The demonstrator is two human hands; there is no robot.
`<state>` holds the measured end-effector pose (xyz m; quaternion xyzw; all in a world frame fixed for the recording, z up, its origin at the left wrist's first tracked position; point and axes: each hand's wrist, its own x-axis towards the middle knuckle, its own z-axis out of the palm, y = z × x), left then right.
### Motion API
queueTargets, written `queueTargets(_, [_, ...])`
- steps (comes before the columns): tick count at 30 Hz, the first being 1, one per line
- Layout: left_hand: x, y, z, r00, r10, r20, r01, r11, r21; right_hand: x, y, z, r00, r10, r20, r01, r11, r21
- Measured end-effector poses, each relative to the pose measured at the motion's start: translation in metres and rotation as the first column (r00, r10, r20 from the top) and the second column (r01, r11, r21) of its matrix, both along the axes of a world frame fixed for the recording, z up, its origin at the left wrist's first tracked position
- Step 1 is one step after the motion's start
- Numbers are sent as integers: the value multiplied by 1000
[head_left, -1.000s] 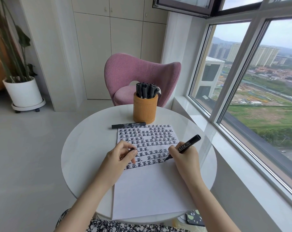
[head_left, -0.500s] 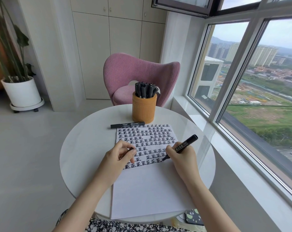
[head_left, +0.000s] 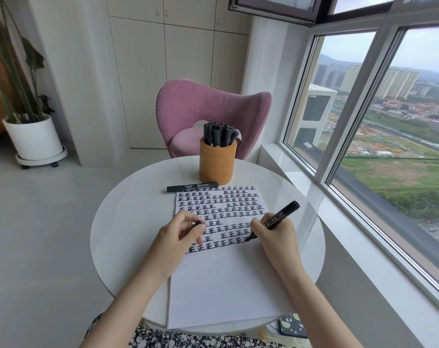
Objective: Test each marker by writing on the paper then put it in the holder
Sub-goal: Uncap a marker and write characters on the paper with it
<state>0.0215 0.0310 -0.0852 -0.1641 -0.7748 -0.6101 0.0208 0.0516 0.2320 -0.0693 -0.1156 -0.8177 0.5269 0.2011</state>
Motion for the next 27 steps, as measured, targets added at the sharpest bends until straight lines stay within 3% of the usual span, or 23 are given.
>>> queueTargets(27, [2, 0, 3, 1000, 1, -1, -1, 1000, 21, -1, 4, 0, 998, -59, -10, 58, 995, -77])
